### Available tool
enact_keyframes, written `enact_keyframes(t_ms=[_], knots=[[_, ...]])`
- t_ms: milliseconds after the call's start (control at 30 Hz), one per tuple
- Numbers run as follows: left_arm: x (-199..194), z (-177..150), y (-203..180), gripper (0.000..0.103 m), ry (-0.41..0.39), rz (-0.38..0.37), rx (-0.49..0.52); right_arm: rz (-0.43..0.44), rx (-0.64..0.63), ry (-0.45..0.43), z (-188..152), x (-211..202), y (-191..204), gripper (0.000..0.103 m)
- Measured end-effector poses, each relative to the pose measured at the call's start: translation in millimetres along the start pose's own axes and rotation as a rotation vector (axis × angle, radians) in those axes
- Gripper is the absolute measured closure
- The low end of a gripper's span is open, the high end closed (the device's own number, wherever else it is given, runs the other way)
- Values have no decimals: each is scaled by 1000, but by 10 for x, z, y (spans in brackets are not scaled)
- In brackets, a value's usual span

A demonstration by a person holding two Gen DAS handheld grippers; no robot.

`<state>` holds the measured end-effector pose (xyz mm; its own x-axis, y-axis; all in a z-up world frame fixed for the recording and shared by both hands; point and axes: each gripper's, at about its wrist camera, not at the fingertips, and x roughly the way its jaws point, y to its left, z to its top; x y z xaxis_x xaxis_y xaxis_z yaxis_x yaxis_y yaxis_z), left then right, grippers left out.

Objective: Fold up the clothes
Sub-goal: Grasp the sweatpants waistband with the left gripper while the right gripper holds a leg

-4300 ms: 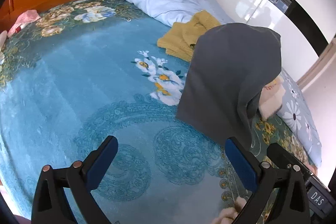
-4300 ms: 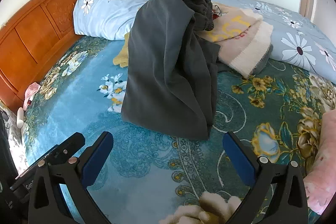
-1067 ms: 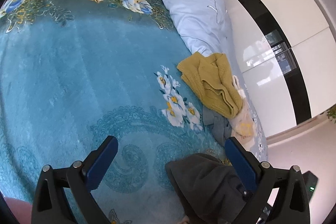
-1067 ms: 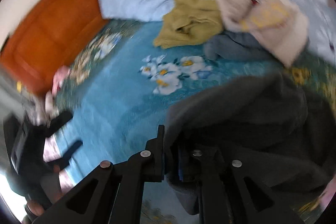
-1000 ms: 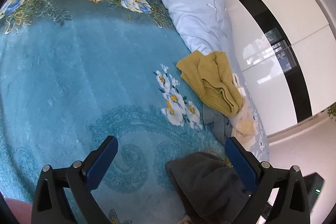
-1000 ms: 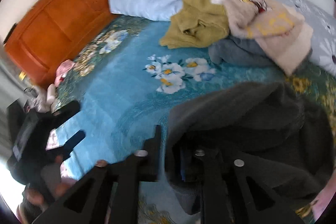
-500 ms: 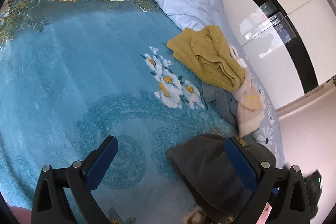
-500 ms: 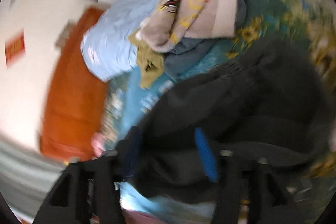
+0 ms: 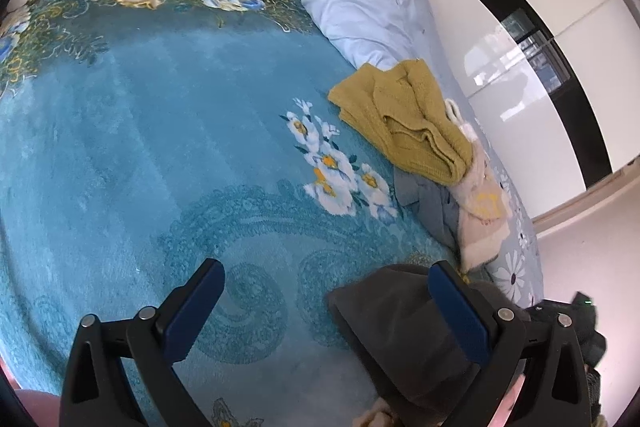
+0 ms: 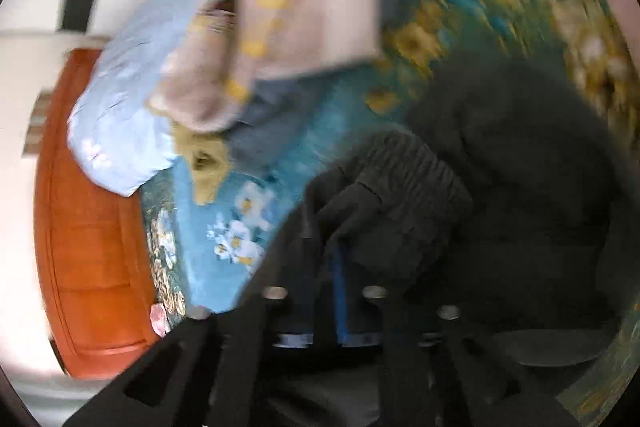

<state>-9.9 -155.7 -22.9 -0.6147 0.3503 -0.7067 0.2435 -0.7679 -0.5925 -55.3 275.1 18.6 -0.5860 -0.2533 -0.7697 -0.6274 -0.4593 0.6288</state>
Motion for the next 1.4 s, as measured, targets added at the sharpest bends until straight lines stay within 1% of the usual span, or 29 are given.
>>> enact_keyframes(t_ms=[33, 67, 100, 200, 233, 267, 300, 333, 400, 467, 533, 567, 600, 633, 667, 700, 800, 867, 933, 967, 1033, 1100, 1167, 1200, 1267, 1300, 1333, 1400], knots=[[-11, 8, 16, 0, -6, -3, -9, 14, -52, -30, 4, -86, 118, 100], [-26, 19, 39, 0, -14, -6, -22, 63, -146, -101, -1, -257, 359, 103], [-41, 31, 60, 0, -23, -7, -34, 105, -239, -168, -15, -419, 601, 103], [-110, 80, 115, 0, -66, -1, -54, 170, -510, -328, -152, -800, 1343, 103], [-119, 96, 142, 0, -72, 0, -65, 179, -584, -341, -213, -842, 1599, 103], [-122, 107, 180, 0, -74, 0, -80, 174, -613, -341, -246, -829, 1734, 103], [-117, 117, 219, 0, -71, 2, -95, 174, -629, -321, -271, -767, 1849, 103], [-113, 127, 258, 0, -69, 4, -111, 167, -633, -273, -286, -636, 1945, 103], [-104, 142, 318, 0, -69, 3, -139, 115, -611, -205, -289, -438, 1935, 103], [-78, 148, 340, 0, -60, 15, -148, 55, -588, -169, -298, -273, 1776, 103], [-34, 137, 312, 0, -38, 6, -134, 14, -545, -153, -270, -236, 1516, 102], [-13, 132, 286, 0, -27, -2, -123, 1, -520, -150, -245, -247, 1383, 95], [7, 126, 257, 0, -17, -8, -109, -13, -489, -156, -213, -263, 1244, 80], [23, 122, 204, 0, -7, -10, -85, -31, -464, -172, -182, -313, 1080, 72], [43, 120, 124, 0, 8, -14, -56, -47, -457, -185, -160, -363, 956, 61], [64, 120, 37, 0, 23, -19, -24, -68, -458, -193, -141, -405, 828, 57], [148, 149, -450, 0, 66, -76, 122, -136, -439, -176, -167, -508, 404, 52], [199, 167, -767, 0, 94, -125, 182, -166, -390, -152, -203, -515, 121, 52], [283, 165, -1122, 0, 139, -175, 235, -181, -334, -125, -295, -516, -132, 52], [338, 139, -1315, 0, 161, -184, 276, -184, -318, -116, -320, -525, -239, 52], [443, 52, -1692, 0, 192, -169, 380, -189, -306, -95, -371, -546, -408, 52], [557, -88, -2047, 0, 206, -134, 511, -190, -303, -77, -423, -544, -503, 52], [697, -247, -2313, 0, 208, -55, 635, -189, -301, -64, -449, -557, -586, 52], [769, -316, -2388, 1, 210, -17, 675, -187, -300, -60, -457, -565, -617, 52], [930, -409, -2446, 3, 223, 61, 716, -183, -299, -50, -469, -578, -663, 51], [1002, -431, -2423, 15, 240, 100, 718, -180, -300, -44, -474, -581, -678, 51], [1066, -441, -2386, 26, 261, 122, 712, -178, -302, -38, -479, -584, -694, 51], [1182, -398, -2220, 81, 309, 154, 655, -174, -307, -31, -474, -570, -734, 51]])
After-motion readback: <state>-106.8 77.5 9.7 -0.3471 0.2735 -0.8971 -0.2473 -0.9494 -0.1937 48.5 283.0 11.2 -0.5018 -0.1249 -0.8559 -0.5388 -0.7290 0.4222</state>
